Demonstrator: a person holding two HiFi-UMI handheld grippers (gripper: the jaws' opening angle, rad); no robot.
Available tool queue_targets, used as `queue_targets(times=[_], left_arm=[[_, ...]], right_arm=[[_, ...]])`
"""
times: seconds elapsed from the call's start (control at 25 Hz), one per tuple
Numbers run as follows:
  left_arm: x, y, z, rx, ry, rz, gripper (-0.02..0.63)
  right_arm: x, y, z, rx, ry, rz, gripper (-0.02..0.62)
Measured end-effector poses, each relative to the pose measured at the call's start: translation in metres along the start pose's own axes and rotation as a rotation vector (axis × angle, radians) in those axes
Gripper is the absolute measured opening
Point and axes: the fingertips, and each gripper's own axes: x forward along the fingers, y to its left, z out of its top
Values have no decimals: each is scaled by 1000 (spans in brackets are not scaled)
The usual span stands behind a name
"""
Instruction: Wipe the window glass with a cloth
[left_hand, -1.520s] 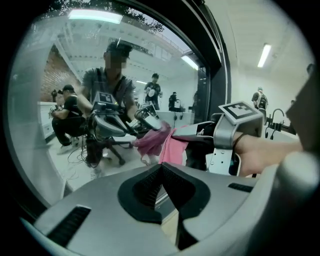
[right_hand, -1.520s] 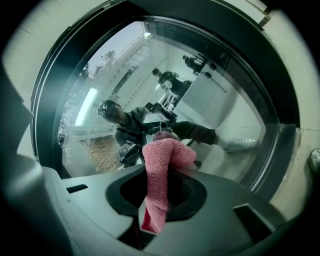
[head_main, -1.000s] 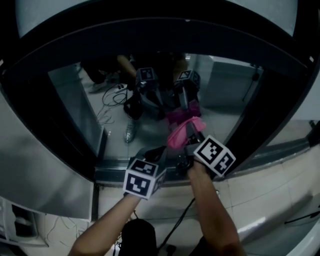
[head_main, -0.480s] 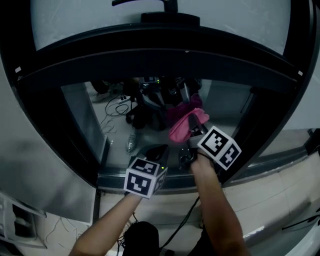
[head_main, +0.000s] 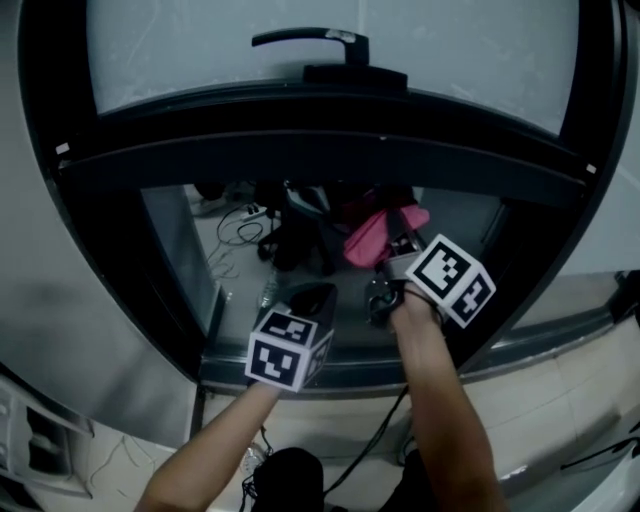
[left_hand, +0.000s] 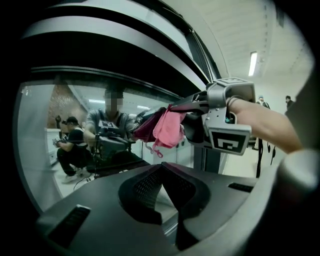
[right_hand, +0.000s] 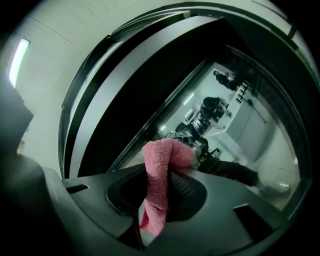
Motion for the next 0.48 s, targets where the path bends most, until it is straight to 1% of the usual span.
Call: queue_targets(times=[0.24,0.36,0.48], left_arm=[[-11,8,22,16,-32,15,0],[-18,15,27,24,-38,29,0],[-25,24,33,43,-46,49,0]], right_arm=[[5,31,27,-22,-43,54,61],[6,45,30,-16,-56,80,61],[9,55,24,-14,-60,111,61]])
